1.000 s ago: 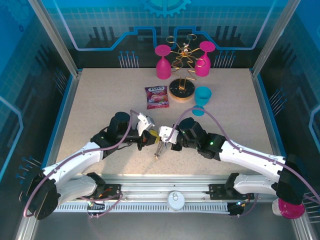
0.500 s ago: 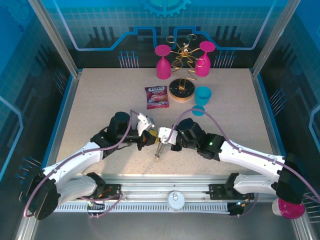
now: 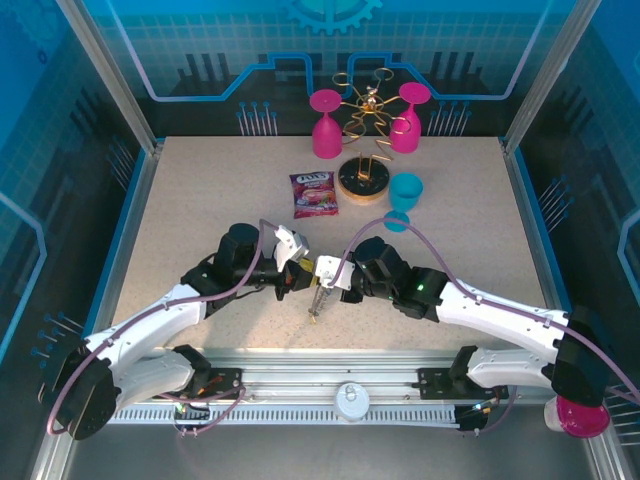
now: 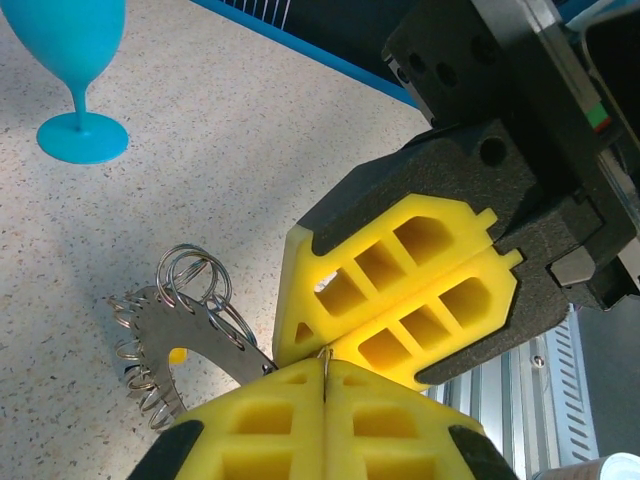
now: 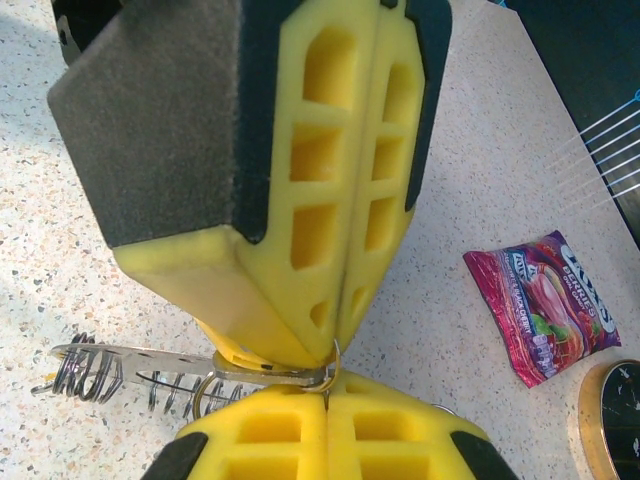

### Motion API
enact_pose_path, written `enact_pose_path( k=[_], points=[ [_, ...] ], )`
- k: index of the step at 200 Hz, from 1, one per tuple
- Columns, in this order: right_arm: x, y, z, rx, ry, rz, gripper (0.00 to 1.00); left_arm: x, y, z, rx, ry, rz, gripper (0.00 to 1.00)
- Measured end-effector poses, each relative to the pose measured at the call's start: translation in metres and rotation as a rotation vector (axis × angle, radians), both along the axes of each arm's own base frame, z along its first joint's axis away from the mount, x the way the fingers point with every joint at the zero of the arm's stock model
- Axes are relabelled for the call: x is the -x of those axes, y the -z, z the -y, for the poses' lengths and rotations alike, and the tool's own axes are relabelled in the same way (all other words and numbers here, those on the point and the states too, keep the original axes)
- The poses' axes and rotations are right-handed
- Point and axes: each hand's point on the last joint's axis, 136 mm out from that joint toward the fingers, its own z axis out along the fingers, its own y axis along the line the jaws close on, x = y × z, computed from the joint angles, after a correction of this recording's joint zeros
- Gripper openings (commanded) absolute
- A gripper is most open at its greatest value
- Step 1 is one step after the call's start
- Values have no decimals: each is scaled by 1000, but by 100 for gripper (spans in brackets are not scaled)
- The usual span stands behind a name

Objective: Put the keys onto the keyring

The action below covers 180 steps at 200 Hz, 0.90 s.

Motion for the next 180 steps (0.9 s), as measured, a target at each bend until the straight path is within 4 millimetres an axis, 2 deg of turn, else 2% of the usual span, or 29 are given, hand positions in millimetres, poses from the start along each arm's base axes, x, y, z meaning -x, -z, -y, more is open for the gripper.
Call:
enact_pose_path(
  k=[50, 98, 180],
  points=[
    [-1, -1, 1, 0, 6, 5, 0, -4, 7, -3, -28, -31, -13, 0],
    [4, -18, -2, -54, -25, 36, 0, -11, 14, -6, -53, -75, -31, 0],
    [6, -18, -3, -60, -41, 47, 0, -24, 16, -15, -54, -146, -58, 0]
  ],
)
